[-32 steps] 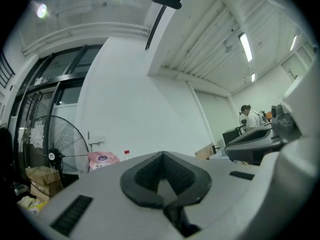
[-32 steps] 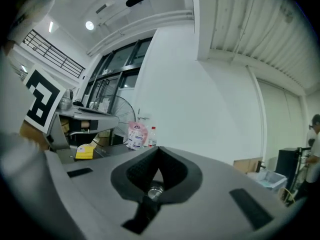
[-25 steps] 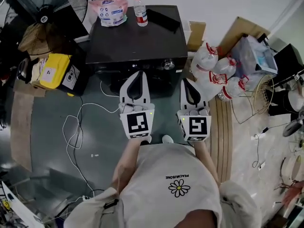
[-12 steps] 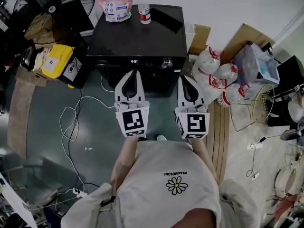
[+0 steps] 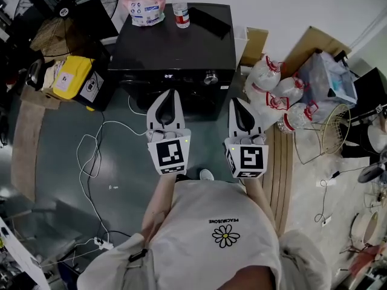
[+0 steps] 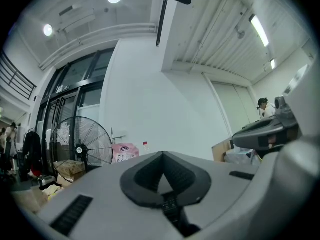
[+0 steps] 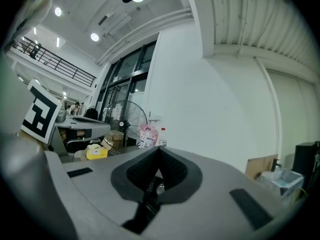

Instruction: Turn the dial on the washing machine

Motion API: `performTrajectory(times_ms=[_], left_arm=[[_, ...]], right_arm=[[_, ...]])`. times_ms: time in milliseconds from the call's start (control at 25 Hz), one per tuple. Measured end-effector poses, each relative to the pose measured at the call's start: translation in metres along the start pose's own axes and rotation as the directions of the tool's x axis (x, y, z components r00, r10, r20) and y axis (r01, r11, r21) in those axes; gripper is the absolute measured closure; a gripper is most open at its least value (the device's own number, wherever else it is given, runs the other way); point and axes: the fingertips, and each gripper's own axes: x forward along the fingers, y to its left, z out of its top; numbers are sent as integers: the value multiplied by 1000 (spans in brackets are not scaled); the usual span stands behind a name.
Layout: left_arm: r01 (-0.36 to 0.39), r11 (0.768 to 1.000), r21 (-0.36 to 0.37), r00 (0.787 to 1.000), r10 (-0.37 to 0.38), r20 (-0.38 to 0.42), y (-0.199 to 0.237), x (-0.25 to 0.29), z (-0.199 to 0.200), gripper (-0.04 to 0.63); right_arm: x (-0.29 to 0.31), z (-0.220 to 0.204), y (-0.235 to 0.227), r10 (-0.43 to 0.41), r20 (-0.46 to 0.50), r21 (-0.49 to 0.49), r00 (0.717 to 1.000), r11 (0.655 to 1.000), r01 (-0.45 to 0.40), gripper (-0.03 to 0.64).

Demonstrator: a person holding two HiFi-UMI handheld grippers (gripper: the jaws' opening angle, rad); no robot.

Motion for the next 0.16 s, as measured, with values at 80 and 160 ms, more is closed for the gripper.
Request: performTrajectory(times_ms=[80,160], left_arm=[[4,1000,1,1000,-4,-2,-1,2,-1,597],[8,1000,1,1000,-8,-5,-2,3,-2,597]], right_arm=[[1,-2,0,1,-4,-1,1000,1000,-1,614],[1,-3,0,1,-6,-1,1000,1000,-1,614]])
